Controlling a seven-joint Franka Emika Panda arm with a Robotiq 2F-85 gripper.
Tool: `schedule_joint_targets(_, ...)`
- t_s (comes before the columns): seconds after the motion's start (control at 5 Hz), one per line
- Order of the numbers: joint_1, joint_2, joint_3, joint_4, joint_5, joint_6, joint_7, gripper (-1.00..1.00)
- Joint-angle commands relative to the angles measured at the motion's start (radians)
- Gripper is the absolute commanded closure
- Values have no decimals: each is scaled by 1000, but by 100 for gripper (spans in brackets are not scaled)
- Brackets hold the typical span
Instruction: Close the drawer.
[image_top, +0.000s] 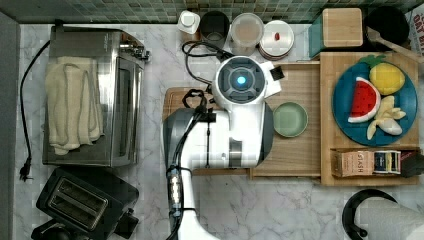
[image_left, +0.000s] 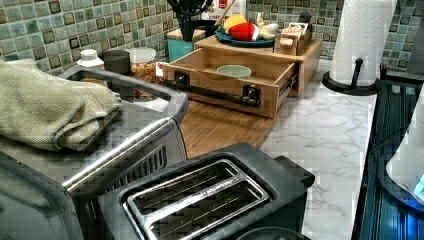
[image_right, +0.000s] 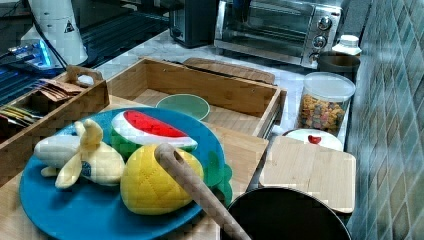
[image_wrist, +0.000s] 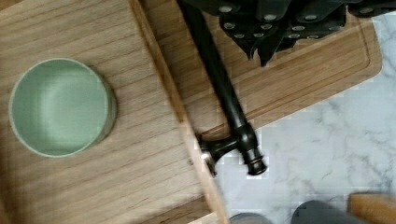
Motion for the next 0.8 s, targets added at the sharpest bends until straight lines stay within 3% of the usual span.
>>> schedule_joint_targets(0.2,92,0,83,-143,19,129,-255,100)
schedule_joint_targets(0.8,58,75,108,-208,-28,145,-352,100)
